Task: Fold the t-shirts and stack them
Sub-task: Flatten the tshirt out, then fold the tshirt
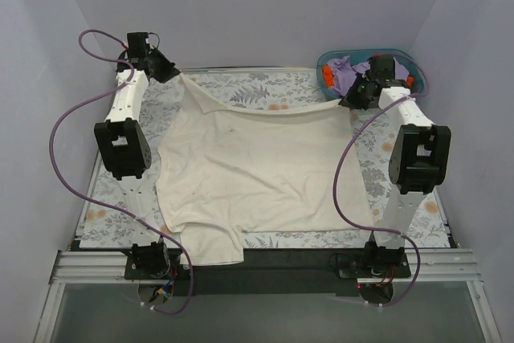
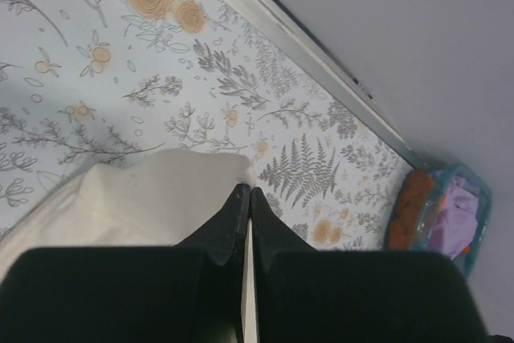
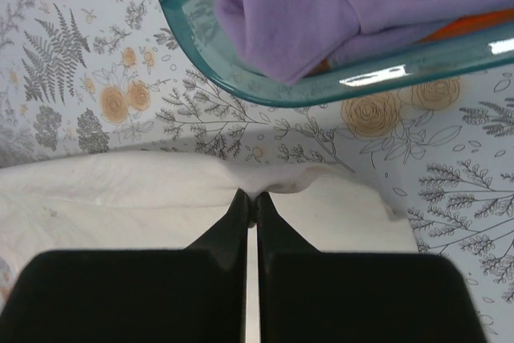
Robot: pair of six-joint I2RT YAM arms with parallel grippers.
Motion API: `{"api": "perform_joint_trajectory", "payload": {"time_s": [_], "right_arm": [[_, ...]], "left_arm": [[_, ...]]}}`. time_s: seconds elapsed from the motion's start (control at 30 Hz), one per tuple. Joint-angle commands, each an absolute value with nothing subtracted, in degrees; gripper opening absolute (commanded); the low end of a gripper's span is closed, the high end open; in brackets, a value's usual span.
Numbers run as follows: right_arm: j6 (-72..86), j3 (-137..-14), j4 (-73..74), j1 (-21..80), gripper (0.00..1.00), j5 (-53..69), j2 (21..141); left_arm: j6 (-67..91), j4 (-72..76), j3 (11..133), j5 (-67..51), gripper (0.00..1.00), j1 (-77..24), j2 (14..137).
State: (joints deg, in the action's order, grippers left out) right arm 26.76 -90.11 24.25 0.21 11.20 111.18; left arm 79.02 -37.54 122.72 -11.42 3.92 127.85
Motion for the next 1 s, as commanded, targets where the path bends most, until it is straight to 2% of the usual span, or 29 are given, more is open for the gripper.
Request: {"api": "perform_joint_trajectory", "payload": {"time_s": [0.0, 0.43, 0.67, 0.97], "right_arm": [[25.4, -95.0, 24.4, -1.2, 0.01, 12.7, 112.3], [24.3, -94.1, 23.8, -3.6, 0.01, 11.5, 111.8], [23.4, -93.2, 23.7, -4.0, 0.01, 14.1, 111.7], [23.0, -88.7, 23.8, -4.0, 0.01, 14.9, 109.0]], "left_arm": [[83.2, -31.7, 123.9, -15.8, 0.0, 4.7, 122.1], [86.4, -27.6, 125.7, -18.9, 0.0, 4.9, 122.4], [87.8, -27.9, 117.4, -20.4, 0.0, 4.9, 119.1], [91.3, -29.1, 102.1, -16.3, 0.0, 4.9, 107.0]]}}
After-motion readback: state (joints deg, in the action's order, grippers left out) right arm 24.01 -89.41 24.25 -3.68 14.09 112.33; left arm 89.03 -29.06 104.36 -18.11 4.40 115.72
